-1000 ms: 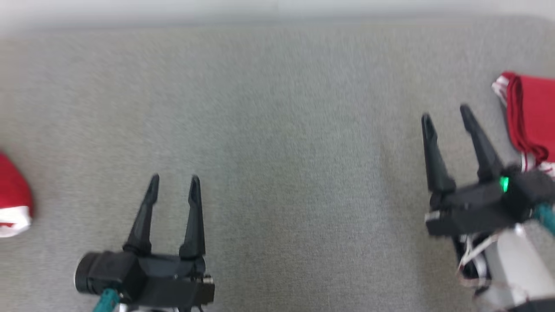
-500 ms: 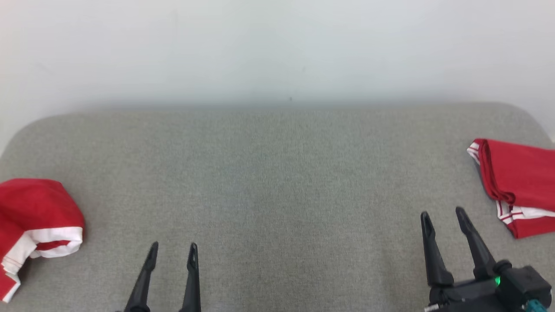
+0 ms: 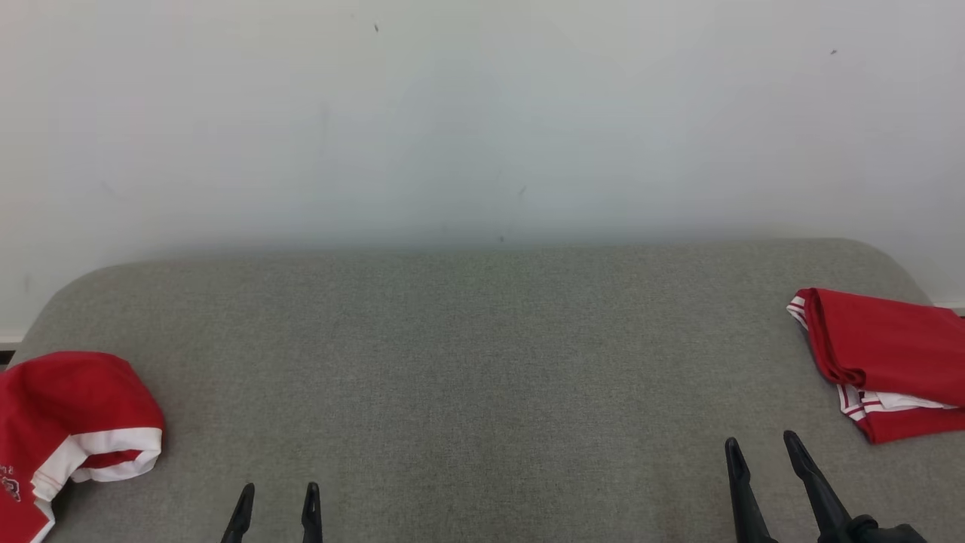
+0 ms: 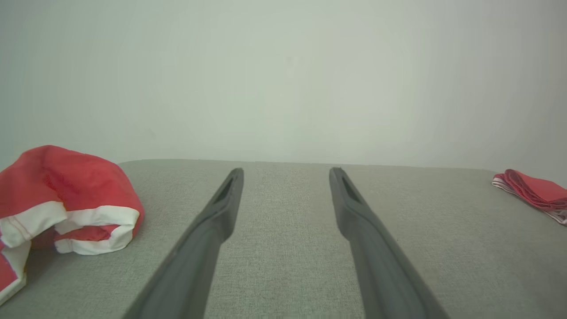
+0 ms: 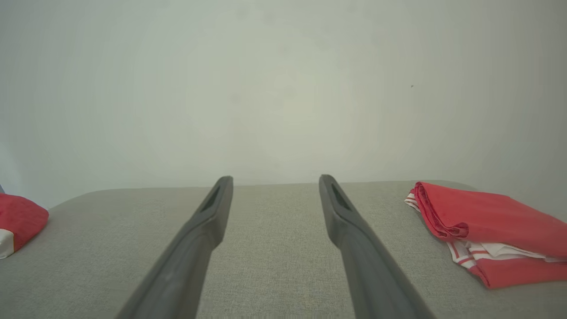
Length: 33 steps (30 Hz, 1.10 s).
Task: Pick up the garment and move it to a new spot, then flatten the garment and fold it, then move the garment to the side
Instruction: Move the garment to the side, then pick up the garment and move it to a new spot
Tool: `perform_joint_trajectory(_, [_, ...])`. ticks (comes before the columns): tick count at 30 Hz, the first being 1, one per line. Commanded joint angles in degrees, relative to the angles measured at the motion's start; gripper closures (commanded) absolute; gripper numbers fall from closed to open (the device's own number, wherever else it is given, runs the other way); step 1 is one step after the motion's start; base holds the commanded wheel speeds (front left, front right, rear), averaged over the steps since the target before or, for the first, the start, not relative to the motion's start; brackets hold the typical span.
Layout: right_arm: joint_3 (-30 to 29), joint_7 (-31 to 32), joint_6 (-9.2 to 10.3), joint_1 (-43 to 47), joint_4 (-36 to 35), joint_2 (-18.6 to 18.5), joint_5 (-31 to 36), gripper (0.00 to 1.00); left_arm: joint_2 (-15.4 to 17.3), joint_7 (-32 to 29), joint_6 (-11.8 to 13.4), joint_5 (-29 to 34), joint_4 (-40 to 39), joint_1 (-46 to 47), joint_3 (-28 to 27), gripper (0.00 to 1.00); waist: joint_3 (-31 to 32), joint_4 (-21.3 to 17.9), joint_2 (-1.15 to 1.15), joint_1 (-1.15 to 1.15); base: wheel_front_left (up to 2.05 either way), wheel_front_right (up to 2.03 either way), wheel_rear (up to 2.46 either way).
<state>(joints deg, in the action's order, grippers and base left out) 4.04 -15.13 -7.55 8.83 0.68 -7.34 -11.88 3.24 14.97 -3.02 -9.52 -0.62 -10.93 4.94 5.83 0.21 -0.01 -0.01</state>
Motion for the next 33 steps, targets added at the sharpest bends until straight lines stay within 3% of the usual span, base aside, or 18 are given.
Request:
perform_joint_trajectory(1, [-0.21, -0.04, 0.15, 0.78, 0.23, 0.24, 0.13, 0.0, -0.24, 0.22, -0.17, 1.35, 0.62, -0.96, -0.11, 0.0, 0.34, -0.59, 0.01, 0.01, 0.0, 0.0, 0.0])
perform_joint_trajectory(33, [-0.73, -0.04, 0.15, 0.16, 1.77, 0.98, -0.55, 0.0, -0.38, 0.22, 0.4, 1.12, 3.35, 0.36, 0.72, 0.0, -0.67, -1.09, 0.01, 0.01, 0.0, 0.0, 0.0])
